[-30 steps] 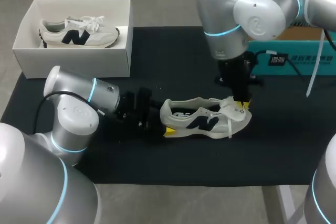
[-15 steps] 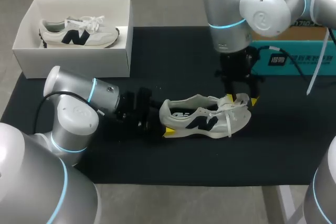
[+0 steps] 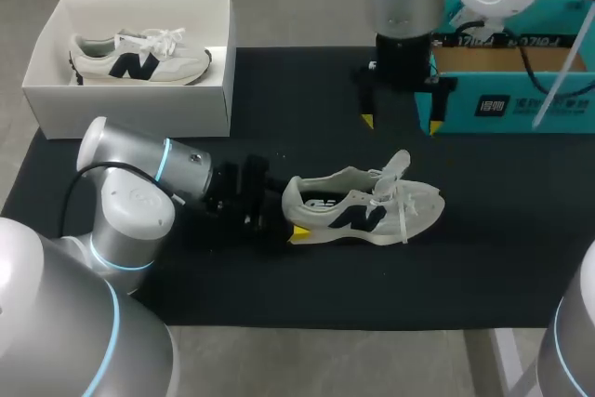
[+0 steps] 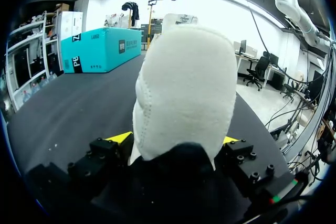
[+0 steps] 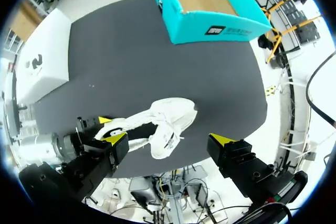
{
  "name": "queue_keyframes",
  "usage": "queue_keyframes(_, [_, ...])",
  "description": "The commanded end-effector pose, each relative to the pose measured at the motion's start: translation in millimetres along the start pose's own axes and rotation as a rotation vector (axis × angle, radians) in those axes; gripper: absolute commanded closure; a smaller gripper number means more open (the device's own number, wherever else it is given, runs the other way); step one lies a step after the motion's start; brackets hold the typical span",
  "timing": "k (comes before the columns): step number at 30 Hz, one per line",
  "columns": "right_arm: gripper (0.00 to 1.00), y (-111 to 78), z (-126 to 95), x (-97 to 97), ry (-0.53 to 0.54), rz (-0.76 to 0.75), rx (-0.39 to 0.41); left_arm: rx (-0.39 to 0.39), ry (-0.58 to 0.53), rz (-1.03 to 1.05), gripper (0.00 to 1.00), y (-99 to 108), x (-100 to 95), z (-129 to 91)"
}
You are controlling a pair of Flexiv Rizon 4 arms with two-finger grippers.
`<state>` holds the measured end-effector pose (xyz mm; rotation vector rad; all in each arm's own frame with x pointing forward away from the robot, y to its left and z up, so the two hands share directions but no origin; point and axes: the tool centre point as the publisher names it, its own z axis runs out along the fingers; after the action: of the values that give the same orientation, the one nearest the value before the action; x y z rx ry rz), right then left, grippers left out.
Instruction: Take the shoe out of the shoebox, open the shoe tongue, remove and reinsert the insole, then place the shoe into the shoebox
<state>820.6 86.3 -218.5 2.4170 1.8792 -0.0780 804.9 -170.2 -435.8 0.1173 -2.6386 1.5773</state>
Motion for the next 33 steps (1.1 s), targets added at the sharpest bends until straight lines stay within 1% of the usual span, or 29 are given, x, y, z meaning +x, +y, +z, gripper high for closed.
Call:
queue_keyframes(1, [0.0, -5.0, -11, 3.8, 0.324, -0.713, 0.03, -0.002, -0.001, -0.001, 1.0, 1, -0.1, 0])
queue_keyframes(2, [0.0, -7.0, -14, 6.2, 0.363, -0.857, 0.04, -0.002, -0.001, -0.001, 1.0, 1, -0.1, 0])
queue_keyframes(3, [0.0, -10.2, -15, 7.5, 0.376, -0.95, 0.034, -0.002, -0.001, -0.001, 1.0, 1, -0.1, 0])
queue_keyframes(4, [0.0, -9.5, -17, 8.2, 0.41, -1.003, 0.034, -0.002, -0.001, -0.001, 1.0, 1, -0.1, 0])
queue_keyframes(5, [0.0, -11.7, -20, 8.5, 0.433, -1.125, 0.027, -0.002, -0.001, -0.001, 1.0, 1, -0.1, 0])
queue_keyframes(8, [0.0, -14.9, -24, 11.3, 0.432, -1.232, 0.013, -0.002, -0.001, -0.001, 1.0, 1, -0.1, 0])
queue_keyframes(11, [0.0, -17.1, -25, 14.2, 0.415, -1.34, 0.021, -0.002, -0.001, -0.001, 1.0, 1, -0.1, 0])
queue_keyframes(12, [0.0, -12.8, -23, 16.0, 0.39, -1.338, 0.058, -0.002, -0.001, -0.001, 1.0, 1, -0.1, 0])
queue_keyframes(28, [0.0, -12.8, -23, 16.0, 0.39, -1.338, 0.058, -0.002, -0.001, -0.001, 1.0, 1, -0.1, 0])
queue_keyframes(29, [0.0, -10.1, -22, 21.2, 0.353, -1.378, 0.047, -0.002, -0.001, -0.001, 1.0, 1, -0.1, 0])
queue_keyframes(31, [0.0, -6.1, -21, 33.7, 0.239, -1.505, -0.004, -0.002, -0.001, -0.001, 1.0, 1, -0.1, 0])
queue_keyframes(32, [0.0, -4.9, -22, 39.3, 0.206, -1.571, -0.063, -0.002, -0.001, -0.001, 1.0, 1, -0.1, 0])
queue_keyframes(33, [0.0, -3.8, -21, 42.3, 0.19, -1.595, -0.089, -0.002, -0.001, -0.001, 1.0, 1, -0.1, 0])
